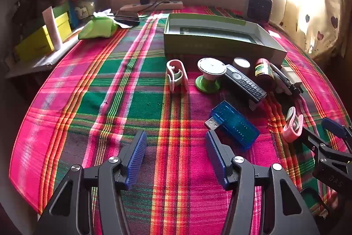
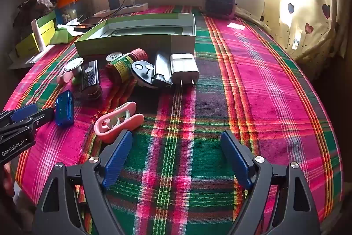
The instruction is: Organize rigid objects
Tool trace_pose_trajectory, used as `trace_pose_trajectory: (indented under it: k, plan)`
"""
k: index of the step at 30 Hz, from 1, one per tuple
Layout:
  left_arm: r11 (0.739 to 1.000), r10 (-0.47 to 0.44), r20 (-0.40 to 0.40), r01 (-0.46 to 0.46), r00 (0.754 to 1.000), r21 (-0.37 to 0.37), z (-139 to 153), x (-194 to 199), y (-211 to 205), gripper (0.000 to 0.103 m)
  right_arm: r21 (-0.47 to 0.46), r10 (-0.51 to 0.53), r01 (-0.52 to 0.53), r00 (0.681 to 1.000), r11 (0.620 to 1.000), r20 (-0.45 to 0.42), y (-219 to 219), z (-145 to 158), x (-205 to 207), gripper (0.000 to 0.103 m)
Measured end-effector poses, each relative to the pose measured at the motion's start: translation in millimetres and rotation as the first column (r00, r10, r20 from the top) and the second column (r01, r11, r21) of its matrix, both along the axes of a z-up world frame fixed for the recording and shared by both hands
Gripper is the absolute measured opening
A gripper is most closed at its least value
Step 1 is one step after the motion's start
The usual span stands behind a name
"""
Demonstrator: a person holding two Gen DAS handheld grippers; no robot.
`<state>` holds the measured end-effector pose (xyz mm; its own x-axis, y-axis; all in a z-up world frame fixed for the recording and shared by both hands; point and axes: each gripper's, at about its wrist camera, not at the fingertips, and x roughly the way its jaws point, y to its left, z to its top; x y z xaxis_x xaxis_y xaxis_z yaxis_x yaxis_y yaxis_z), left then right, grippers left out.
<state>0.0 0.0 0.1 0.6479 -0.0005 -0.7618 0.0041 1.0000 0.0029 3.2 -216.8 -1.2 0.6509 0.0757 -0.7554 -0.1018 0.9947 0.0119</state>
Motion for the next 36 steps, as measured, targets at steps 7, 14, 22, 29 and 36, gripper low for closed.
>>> trace_pose_trajectory:
  k: [7,14,22,29,36]
  plan:
    - [1.0,0.0,-0.001,0.0,1.0,-0.002,-0.1,-0.1,0.1,0.055,-0.001,-0.001,0.001,1.0,1.0,-0.001,0.1,-0.2,0.5,0.083]
    - [1.0,0.0,-0.002,0.0,1.0,-0.005,0.0,0.1,0.1,0.055,-0.001,0.001,-0.001,1.0,1.0,-0.003,1.3,0.1,-0.5,0.083]
    - [1.0,0.0,-0.002,0.0,1.0,-0.005,0.1,0.4,0.0,0.055,-0.002,-0.004,0.004,1.0,1.0,-0.011,0.5,-1.5,2.3,0.083]
    - [1.0,-0.002,-0.005,0.002,1.0,-0.004,0.7,1.2,0.2,0.055,-0.003,-0.009,0.009,1.0,1.0,-0.016,1.3,-1.5,2.7,0.083]
    - [1.0,-0.001,-0.005,0.001,1.0,-0.003,0.9,1.4,0.5,0.055,-0.003,-0.016,0.016,1.0,1.0,-0.021,1.2,-1.9,3.2,0.083]
